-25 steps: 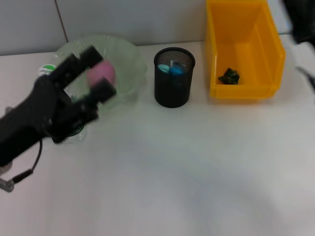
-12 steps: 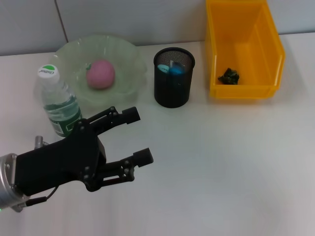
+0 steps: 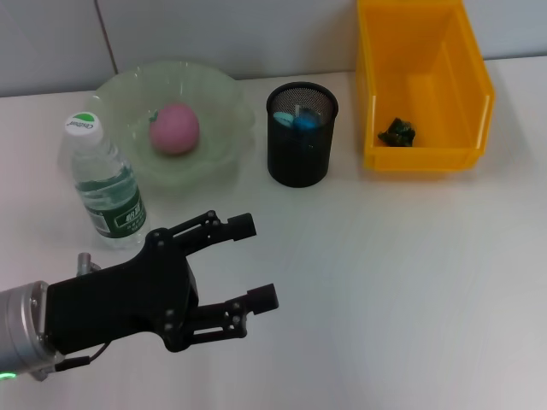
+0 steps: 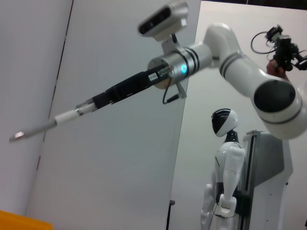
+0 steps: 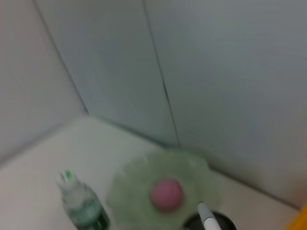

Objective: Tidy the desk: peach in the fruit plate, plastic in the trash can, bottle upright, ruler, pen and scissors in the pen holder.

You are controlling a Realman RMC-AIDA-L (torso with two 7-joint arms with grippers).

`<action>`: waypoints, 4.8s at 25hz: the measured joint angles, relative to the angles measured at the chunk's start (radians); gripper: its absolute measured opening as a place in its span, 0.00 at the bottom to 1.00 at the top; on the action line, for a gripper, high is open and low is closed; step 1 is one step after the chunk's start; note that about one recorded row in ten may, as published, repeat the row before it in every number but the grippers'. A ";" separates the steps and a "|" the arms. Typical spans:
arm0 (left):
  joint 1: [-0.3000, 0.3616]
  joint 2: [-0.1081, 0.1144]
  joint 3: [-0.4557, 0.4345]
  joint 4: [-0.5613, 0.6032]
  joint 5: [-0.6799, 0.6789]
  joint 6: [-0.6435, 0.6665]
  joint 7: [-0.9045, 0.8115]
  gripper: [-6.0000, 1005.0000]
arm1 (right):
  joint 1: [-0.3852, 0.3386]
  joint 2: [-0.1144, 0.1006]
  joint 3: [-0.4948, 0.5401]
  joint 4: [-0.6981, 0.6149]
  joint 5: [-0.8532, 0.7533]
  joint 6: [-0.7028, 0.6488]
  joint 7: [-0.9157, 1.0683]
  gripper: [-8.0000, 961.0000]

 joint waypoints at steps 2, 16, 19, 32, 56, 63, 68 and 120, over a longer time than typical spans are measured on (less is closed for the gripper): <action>-0.001 -0.003 -0.006 -0.001 0.001 -0.003 -0.002 0.84 | 0.106 -0.008 -0.066 0.039 -0.176 -0.016 0.010 0.14; 0.002 -0.013 -0.010 -0.002 -0.007 -0.017 -0.009 0.83 | 0.297 -0.007 -0.345 0.397 -0.374 0.226 0.052 0.14; 0.002 -0.013 -0.011 -0.002 -0.008 -0.018 -0.009 0.83 | 0.324 -0.010 -0.384 0.499 -0.375 0.300 0.052 0.15; 0.008 -0.017 -0.027 -0.004 -0.008 -0.020 -0.013 0.83 | 0.385 0.036 -0.539 0.770 -0.402 0.577 0.067 0.15; 0.014 -0.014 -0.027 -0.015 -0.005 -0.013 -0.033 0.83 | 0.382 0.088 -0.557 0.815 -0.439 0.704 0.078 0.44; 0.008 -0.014 -0.027 -0.017 -0.003 -0.018 -0.035 0.83 | 0.263 0.147 -0.551 0.555 -0.415 0.663 0.061 0.64; 0.005 -0.011 -0.027 -0.018 -0.002 -0.022 -0.035 0.83 | 0.054 0.188 -0.556 0.252 -0.205 0.628 -0.012 0.73; -0.067 0.011 -0.050 -0.080 0.246 -0.146 -0.003 0.84 | -0.505 0.179 -0.411 0.963 0.491 0.343 -1.241 0.79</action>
